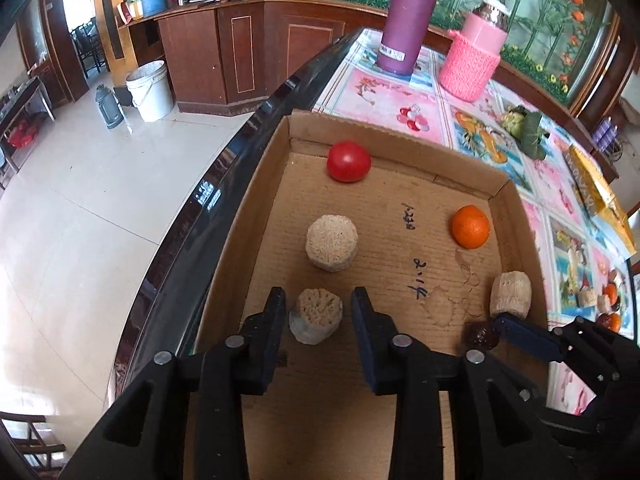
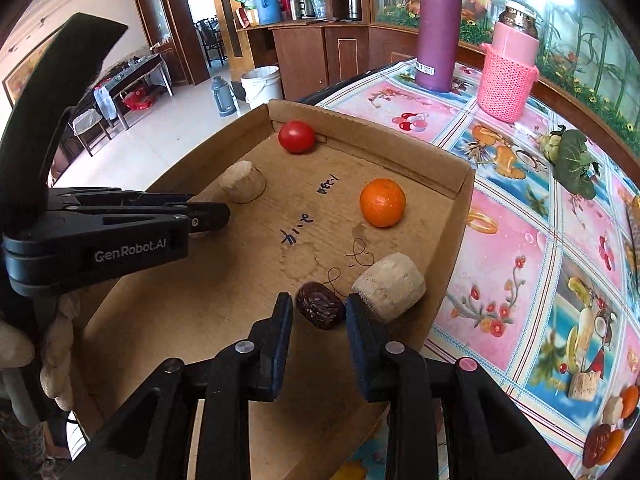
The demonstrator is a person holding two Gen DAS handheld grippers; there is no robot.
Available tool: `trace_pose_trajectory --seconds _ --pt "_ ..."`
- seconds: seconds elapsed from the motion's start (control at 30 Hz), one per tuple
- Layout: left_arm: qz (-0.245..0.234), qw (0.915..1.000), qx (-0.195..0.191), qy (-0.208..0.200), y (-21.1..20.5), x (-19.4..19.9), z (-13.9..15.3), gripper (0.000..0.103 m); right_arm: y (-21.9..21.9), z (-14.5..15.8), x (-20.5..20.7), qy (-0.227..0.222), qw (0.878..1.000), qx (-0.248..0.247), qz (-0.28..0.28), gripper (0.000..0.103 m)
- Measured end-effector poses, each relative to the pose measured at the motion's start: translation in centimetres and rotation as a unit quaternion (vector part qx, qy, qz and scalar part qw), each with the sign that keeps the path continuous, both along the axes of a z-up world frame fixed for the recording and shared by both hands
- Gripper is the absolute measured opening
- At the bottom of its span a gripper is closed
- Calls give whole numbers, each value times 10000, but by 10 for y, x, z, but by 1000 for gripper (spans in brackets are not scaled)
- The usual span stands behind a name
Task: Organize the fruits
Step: 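Place the cake and the red date into the cardboard box, opening both tools, then withdraw both tools from the box back over the table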
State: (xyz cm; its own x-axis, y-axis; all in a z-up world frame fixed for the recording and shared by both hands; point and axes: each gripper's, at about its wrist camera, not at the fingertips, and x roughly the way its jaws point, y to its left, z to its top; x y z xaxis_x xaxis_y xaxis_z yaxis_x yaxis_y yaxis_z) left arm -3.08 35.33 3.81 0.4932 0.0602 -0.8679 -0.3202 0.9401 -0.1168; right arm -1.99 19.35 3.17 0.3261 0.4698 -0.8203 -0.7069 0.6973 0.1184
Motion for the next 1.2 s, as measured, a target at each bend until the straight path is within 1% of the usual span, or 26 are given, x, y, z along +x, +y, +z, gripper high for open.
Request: trace_pose_trajectory --seconds 0.07,0.13,0.17,0.23,0.3,0.37,0.43,0.5,0.53,0.57,0.63,0.77,0.93,1.03,1.2 --pt "79 9998 -64 -154 1 -6 8 41 -2 3 -2 3 9999 112 3 49" --pt "172 9994 -70 -302 1 -13 16 42 -5 8 -4 -62 9998 211 -12 54" --pt "235 9989 -77 -406 1 -19 22 43 -7 12 -6 -120 9996 241 -33 54" --pt "335 9976 -90 -601 1 -31 32 48 -14 20 -10 -209 9992 326 -68 56" --pt "446 9956 -130 -816 -2 -47 41 55 -29 30 -15 -255 9983 498 -162 62" --pt "527 9933 -205 -1006 -7 -63 47 60 -49 38 -22 -268 9967 709 -304 68" --pt "568 9913 -310 -1143 -15 -77 49 62 -71 45 -30 -373 9946 831 -501 72" --pt "584 9898 -453 -1218 -25 -87 48 65 -99 49 -41 -603 9908 907 -804 80" --pt "581 9895 -526 -1217 -30 -90 46 65 -114 51 -46 -724 9876 983 -986 85" --pt "550 9892 -629 -1202 -37 -92 44 65 -132 52 -50 -840 9831 1080 -1214 88" --pt "411 9891 -789 -1174 -53 -93 41 65 -162 52 -54 -896 9759 1203 -1587 89" --pt "-90 9911 -712 -1119 -97 -85 41 65 -221 44 -49 -458 9679 1308 -2095 88" --pt "-573 9910 -631 -1031 -142 -75 40 65 -293 32 -43 -360 9548 1122 -2729 88" --pt "-734 9911 -580 -945 -162 -69 38 65 -339 24 -42 -240 9442 1058 -3110 88" --pt "-1090 9898 -474 -781 -198 -56 32 65 -395 17 -41 -231 9298 899 -3563 88"
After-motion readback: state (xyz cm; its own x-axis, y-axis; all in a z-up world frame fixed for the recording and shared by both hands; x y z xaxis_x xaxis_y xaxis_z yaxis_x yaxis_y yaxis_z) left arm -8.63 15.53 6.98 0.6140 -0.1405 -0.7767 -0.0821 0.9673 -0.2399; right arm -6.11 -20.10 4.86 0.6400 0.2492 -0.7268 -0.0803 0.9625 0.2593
